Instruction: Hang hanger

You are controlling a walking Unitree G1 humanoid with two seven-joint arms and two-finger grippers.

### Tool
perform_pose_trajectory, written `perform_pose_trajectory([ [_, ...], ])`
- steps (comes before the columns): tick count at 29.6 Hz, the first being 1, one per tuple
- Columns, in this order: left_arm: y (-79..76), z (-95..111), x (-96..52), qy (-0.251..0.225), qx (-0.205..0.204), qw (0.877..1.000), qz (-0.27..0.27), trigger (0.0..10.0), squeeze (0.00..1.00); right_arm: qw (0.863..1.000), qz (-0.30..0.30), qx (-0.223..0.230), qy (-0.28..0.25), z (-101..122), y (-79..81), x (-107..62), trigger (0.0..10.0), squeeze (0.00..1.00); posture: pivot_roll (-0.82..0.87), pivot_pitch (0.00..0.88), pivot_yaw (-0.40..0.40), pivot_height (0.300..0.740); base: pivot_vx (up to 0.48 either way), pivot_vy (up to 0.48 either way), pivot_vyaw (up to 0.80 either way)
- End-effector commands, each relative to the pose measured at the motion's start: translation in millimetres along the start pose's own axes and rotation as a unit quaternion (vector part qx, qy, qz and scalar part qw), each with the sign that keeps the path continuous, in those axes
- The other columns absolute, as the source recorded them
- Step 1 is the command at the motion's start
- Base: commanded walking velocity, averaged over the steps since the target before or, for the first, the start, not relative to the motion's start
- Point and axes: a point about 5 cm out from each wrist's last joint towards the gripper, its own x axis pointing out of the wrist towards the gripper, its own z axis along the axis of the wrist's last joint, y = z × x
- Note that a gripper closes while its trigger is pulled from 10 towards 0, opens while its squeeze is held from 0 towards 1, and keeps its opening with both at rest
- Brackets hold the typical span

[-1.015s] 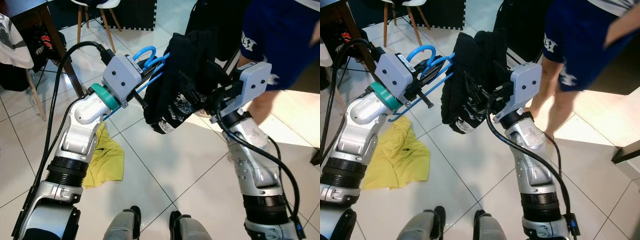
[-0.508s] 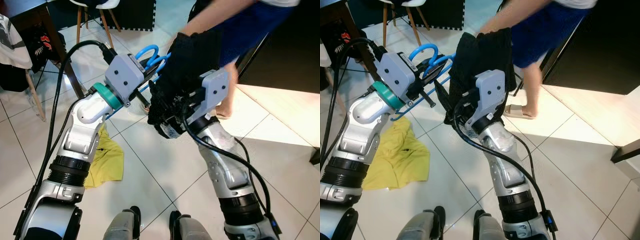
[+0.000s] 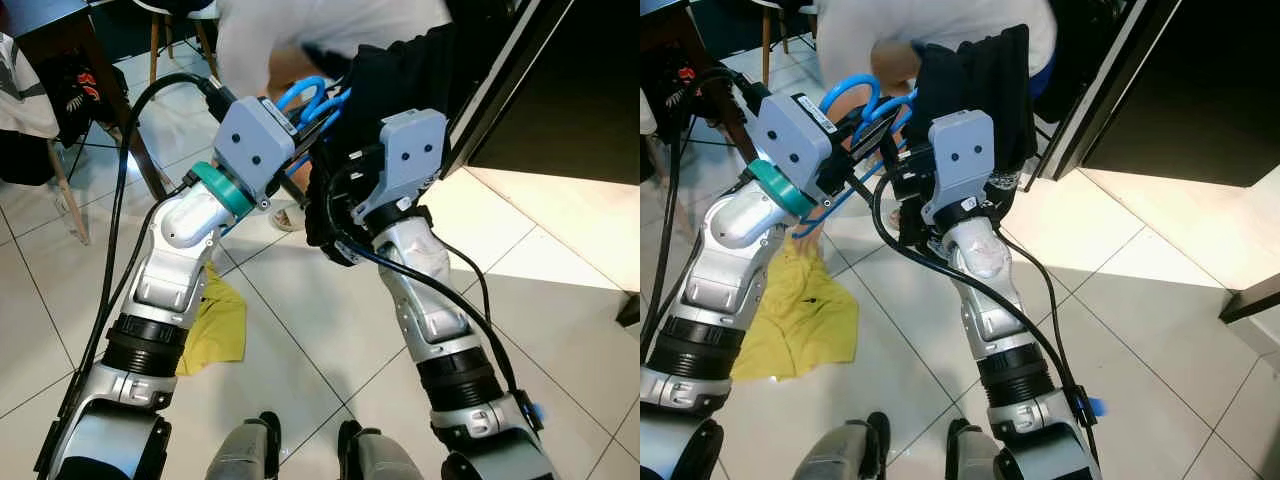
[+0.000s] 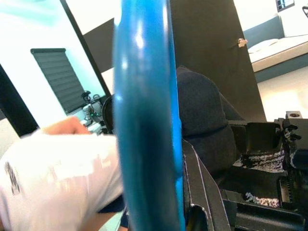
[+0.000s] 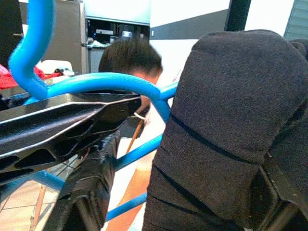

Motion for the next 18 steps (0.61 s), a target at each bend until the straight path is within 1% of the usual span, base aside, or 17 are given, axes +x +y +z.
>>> perform_pose_trajectory([
  [1,-7.6,17.3,0.7,-0.048,0.008,0.999,-0.019,0.0,0.0,0.997,-0.072,-0.001,0.026,-9.4,-24.5,-2.4,0.0,0.0,0.07,0.142,0.006,0.74,0.0,0.0,0.0],
  [3,-7.6,17.3,0.7,-0.048,0.008,0.999,-0.019,0.0,0.0,0.997,-0.072,-0.001,0.026,-9.4,-24.5,-2.4,0.0,0.0,0.07,0.142,0.006,0.74,0.0,0.0,0.0],
  [6,-7.3,14.6,-2.7,-0.04,0.008,0.999,-0.014,0.0,0.0,0.997,-0.076,0.004,0.022,-9.9,-27.3,-2.5,0.0,0.0,0.07,0.14,0.006,0.74,0.0,0.0,0.0],
  [9,-6.0,12.4,-6.8,-0.031,0.009,0.999,-0.006,0.0,0.0,0.996,-0.081,-0.002,0.028,-13.2,-31.9,-5.8,0.0,0.0,0.06,0.14,0.006,0.74,0.0,0.0,0.0],
  [13,-4.7,10.4,-15.2,-0.017,0.012,1.0,0.002,0.0,0.0,0.992,-0.114,-0.026,0.046,-19.6,-46.6,-13.5,0.0,0.0,0.06,0.142,0.006,0.74,0.0,0.0,0.0],
  [16,-4.7,9.4,-17.8,-0.013,0.012,1.0,0.002,0.0,0.0,0.991,-0.123,-0.027,0.046,-19.5,-50.5,-14.2,0.0,0.0,0.06,0.142,0.005,0.74,0.0,0.0,0.0],
  [18,-4.9,6.8,-22.1,-0.004,0.015,1.0,0.003,0.0,0.0,0.989,-0.135,-0.034,0.049,-19.6,-56.8,-14.0,0.0,0.0,0.06,0.143,0.004,0.74,0.0,0.0,0.0],
])
